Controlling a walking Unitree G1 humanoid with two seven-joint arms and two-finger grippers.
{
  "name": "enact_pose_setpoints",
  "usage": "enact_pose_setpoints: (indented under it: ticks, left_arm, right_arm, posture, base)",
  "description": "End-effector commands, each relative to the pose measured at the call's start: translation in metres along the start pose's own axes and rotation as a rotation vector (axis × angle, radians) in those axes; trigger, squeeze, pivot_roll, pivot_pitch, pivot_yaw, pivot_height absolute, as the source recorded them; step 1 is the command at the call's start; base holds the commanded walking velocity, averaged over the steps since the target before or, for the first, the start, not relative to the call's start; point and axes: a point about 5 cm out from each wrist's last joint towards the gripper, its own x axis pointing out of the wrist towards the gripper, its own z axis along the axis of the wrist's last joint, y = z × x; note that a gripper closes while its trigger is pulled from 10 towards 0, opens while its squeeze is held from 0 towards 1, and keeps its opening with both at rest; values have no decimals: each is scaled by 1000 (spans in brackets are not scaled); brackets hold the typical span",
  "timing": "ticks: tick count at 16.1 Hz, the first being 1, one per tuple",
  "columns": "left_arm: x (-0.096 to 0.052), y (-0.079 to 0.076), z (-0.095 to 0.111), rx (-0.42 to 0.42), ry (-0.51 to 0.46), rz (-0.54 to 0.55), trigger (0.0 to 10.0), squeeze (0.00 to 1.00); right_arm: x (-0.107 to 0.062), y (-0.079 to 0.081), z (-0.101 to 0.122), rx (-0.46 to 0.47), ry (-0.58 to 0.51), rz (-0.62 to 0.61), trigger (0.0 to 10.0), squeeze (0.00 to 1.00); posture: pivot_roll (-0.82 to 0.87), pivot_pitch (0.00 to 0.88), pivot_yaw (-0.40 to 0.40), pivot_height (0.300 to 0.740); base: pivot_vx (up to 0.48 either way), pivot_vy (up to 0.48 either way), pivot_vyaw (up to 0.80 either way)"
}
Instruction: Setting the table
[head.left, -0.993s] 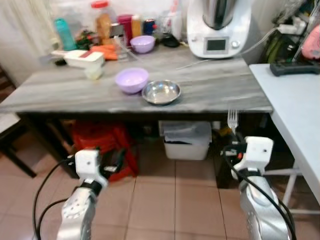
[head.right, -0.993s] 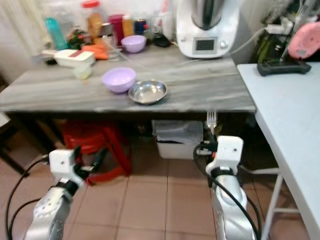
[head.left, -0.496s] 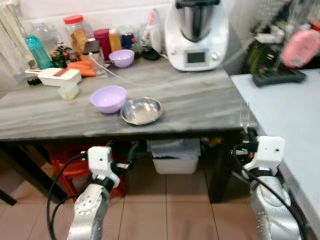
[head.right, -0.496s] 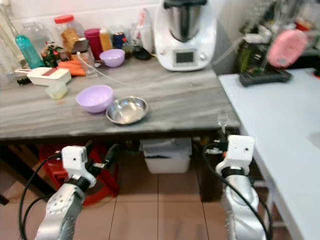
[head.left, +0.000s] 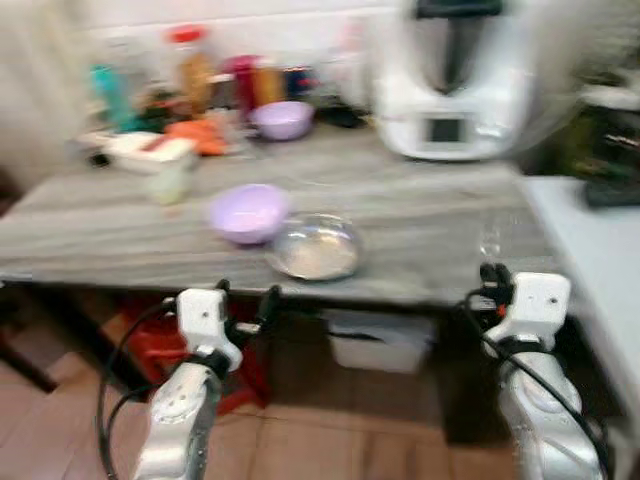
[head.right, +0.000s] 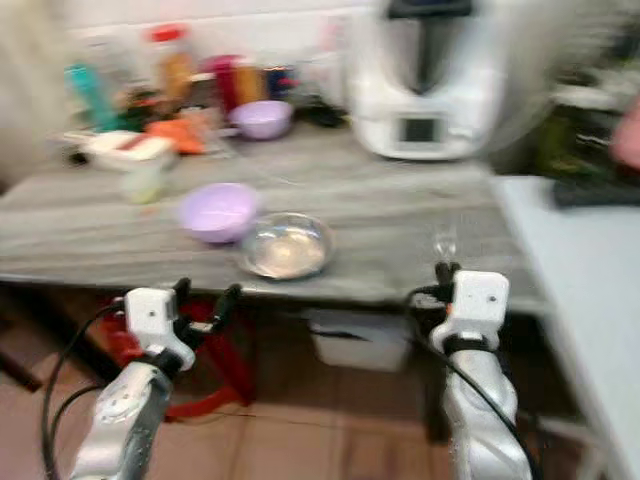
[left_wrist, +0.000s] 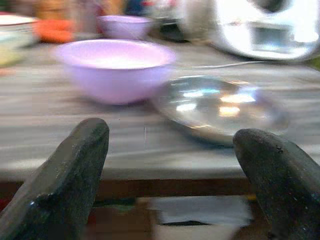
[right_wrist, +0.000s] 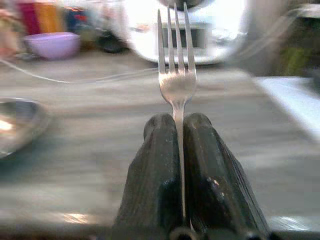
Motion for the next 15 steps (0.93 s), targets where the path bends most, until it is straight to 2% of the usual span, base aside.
enact_pose_setpoints:
  ticks: [1,12,14,15]
  left_arm:
    - [3,3,4,4,-11,10,10000,0]
    - [0,2,1,6,3,3,10000,0]
    - [-2,1,0,2,5,-12,10000,0]
    - [-4,-3,-1,16,12,-84,10000,0]
  right_arm:
    - [0,1,2,-6,-6,12,10000,0]
    - [1,2,-3,9,20,20,10000,0]
    - [8,0,-3,30,35,24,10000,0]
    - [18,2,-1,7,49,41,10000,0]
  posture:
    - [-128,0,81,740]
    - [-128,0,81,740]
    - [-124,0,78,740]
    - [-121,0,79,740]
  base:
    - [304,0,0]
    - [28,0,0]
    - [0,0,0]
    - [0,0,0]
